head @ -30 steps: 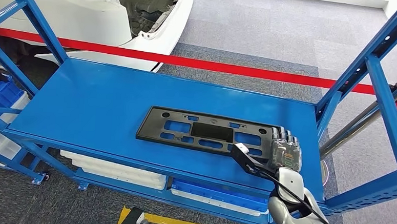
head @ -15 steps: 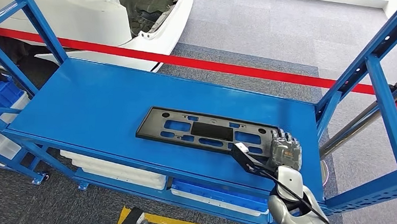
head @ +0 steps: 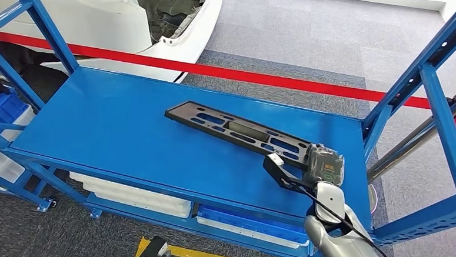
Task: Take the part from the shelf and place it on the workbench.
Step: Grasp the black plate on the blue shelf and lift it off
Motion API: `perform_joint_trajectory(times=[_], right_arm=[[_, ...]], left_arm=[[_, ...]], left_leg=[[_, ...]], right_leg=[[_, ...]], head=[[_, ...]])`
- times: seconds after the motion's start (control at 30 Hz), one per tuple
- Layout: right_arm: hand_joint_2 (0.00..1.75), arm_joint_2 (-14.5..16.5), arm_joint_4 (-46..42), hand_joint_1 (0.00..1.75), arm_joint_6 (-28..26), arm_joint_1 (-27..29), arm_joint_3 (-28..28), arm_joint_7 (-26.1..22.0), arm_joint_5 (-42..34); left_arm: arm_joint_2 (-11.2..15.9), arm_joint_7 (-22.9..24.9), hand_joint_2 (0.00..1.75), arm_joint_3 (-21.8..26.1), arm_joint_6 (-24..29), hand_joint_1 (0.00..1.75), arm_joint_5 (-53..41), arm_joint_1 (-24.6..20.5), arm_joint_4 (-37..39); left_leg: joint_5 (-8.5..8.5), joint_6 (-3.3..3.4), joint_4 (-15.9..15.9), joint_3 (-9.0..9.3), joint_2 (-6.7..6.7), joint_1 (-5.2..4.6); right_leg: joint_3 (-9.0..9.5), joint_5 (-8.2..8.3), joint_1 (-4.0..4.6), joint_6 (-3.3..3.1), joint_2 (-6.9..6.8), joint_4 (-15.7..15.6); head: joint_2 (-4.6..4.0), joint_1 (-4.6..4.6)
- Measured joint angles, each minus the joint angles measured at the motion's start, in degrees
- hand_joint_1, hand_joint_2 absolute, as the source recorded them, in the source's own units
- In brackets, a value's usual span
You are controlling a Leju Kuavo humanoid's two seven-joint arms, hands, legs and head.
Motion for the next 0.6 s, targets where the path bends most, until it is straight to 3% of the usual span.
perform_joint_trajectory(times=[0.2,0.33,0.6], right_arm=[[1.75,-0.5,1.5,1.75,-1.3,-1.2,1.7,0.0,-1.1],[1.75,-0.6,1.7,1.75,-3.3,-1.4,2.4,0.0,-1.3],[1.75,-1.0,-2.5,1.75,-4.0,-1.2,4.2,0.0,1.2]], left_arm=[[0.0,-0.8,0.0,-0.2,0.0,0.0,0.0,-0.1,0.0],[0.0,-3.1,1.75,-0.2,0.0,0.0,0.0,-0.1,0.0],[0.0,-7.4,1.75,-0.3,-0.7,0.0,-0.5,-0.4,0.0]], left_leg=[[0.0,0.0,0.0,0.0,0.0,0.0],[0.0,0.0,0.0,-0.01,0.0,0.0],[0.0,0.0,0.0,0.0,0.01,0.0]], right_leg=[[0.0,0.0,0.0,0.0,0.0,0.0],[0.0,0.0,0.0,0.0,0.0,0.0],[-0.03,0.0,0.0,0.0,0.01,0.0]], head=[[-0.01,0.01],[-0.01,0.03],[0.0,0.01]])
